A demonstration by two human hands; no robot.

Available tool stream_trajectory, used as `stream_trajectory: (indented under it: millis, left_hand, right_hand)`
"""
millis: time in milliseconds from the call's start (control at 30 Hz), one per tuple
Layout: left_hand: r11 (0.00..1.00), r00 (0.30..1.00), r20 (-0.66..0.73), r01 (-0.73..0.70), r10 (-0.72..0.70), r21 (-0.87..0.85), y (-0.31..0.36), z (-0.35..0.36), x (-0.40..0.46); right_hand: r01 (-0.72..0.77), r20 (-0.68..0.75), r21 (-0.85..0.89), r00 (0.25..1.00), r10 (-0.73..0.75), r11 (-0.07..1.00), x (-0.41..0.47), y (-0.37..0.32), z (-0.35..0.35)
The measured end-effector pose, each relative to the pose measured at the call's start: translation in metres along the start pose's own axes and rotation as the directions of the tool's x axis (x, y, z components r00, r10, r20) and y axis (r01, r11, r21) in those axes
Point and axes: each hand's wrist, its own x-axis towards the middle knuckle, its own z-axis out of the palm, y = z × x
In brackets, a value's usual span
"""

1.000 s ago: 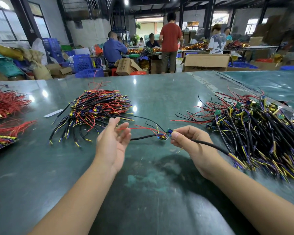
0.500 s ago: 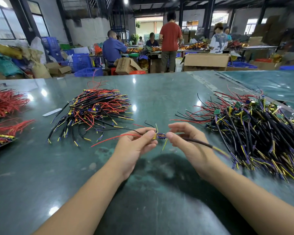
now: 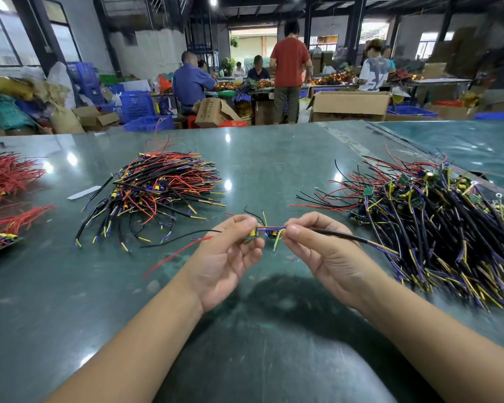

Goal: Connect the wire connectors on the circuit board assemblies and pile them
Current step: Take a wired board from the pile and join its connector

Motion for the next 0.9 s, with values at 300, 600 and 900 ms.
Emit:
stream_trajectory:
  millis: [300,600,900]
  left_hand:
    - [0.825,0.980,0.075,-0.194,0.182,0.532,-0.014,-0.002,0.000]
    - [0.863,0.992,-0.028,-0.094,0.124,0.496,-0.013,-0.002,0.002]
    - [0.942,0.995,-0.098,-0.002,0.037,0.335,-0.003,-0.010,0.006]
  right_hand:
    - [0.065,0.027,-0.233,0.998,-0.061,0.970,-0.003,0.003,0.003]
    - [-0.043,-0.044,-0.252,0.998,0.032,0.967,-0.001,0.001,0.004]
    - [-0.040,-0.043,-0.363,0.999,0.026,0.931,0.001,0.002,-0.003]
